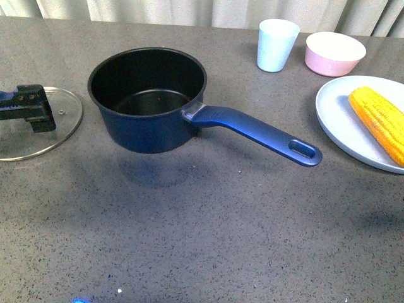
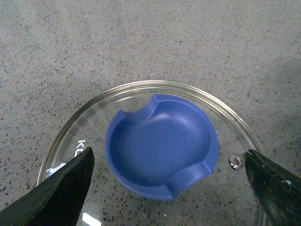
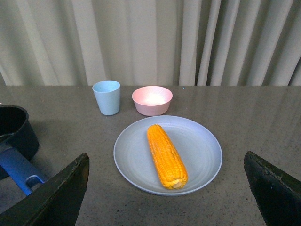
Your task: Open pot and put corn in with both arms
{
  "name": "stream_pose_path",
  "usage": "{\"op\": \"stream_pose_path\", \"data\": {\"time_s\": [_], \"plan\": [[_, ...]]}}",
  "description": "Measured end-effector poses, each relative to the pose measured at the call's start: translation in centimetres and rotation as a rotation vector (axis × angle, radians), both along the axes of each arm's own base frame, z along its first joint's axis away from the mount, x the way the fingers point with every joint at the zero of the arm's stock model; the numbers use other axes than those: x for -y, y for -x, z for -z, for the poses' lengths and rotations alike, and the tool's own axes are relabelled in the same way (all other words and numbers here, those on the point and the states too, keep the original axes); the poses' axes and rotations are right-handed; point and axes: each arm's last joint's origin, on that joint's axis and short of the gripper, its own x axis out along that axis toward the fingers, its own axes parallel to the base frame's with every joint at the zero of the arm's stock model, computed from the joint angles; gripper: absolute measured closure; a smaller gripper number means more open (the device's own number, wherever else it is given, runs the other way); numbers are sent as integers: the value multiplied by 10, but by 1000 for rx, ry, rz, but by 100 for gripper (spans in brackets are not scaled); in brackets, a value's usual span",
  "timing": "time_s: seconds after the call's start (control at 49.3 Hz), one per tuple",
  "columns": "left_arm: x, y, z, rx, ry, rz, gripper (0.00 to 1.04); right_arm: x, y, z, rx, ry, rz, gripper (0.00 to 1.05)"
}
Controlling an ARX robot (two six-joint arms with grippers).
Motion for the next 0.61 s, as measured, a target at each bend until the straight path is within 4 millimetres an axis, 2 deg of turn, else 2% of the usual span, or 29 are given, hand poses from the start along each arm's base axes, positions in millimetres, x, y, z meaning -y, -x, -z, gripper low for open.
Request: {"op": "stream_pose_path", "data": {"time_s": [0.203,0.385,0.426,0.608], "plan": [[-4,38,-31,33,14,17,9,0,0,0,0,0,0,9],[-8,61,-53,57,46,38,9,0,0,0,0,0,0,9],[-9,64,-56,82,43,45,12,0,0,0,0,0,0,9],[-7,102,-87,358,-37,85,44,0,0,0,0,0,0,9]]}}
